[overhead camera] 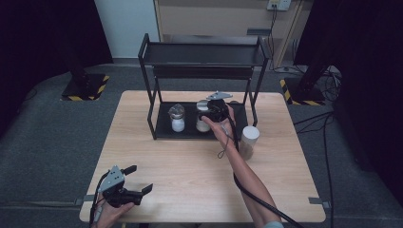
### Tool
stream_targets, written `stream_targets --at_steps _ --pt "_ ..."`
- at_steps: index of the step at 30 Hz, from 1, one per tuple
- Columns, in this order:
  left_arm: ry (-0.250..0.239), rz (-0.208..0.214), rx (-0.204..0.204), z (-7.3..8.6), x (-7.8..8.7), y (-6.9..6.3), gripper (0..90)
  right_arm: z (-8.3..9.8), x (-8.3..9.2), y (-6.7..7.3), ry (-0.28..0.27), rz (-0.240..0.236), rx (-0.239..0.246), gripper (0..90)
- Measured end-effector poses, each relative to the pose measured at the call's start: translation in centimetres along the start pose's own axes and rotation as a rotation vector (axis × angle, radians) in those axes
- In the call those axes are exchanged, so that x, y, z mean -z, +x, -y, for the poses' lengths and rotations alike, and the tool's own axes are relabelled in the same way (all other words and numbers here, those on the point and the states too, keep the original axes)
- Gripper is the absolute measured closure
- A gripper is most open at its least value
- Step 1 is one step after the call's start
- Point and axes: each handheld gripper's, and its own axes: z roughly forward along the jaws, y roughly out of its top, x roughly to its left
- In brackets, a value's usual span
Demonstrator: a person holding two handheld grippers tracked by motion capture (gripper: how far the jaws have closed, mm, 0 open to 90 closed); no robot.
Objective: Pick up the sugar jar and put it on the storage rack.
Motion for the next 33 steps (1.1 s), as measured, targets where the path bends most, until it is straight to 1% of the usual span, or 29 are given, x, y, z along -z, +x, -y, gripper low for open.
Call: stream_targets --at_steps 6,8,26,28,32,33 --pt "0.0 0.0 0.0 0.0 0.0 0.0 1.5 0.2 -0.2 0.0 0.0 -0.002 -0.01 33.5" --pt "0.0 0.0 0.0 0.0 0.0 0.0 1.5 0.3 -0.3 -0.1 0.001 -0.001 -0.004 33.5" --pt "0.002 0.002 -0.007 0.0 0.0 -0.1 1.6 1.2 -0.1 0.3 -0.02 0.0 0.002 32.8" --pt "0.003 0.001 -0.007 -0.1 0.0 -0.1 1.6 1.3 -0.1 0.3 -0.024 -0.002 0.002 30.8" --pt "0.003 0.001 -0.007 0.0 0.0 -0.1 1.6 1.1 0.2 0.1 -0.039 -0.007 -0.023 21.8" --pt "0.004 0.001 -0.008 -0.1 -0.1 -0.1 1.6 0.9 0.4 0.1 -0.041 -0.004 -0.008 19.5"
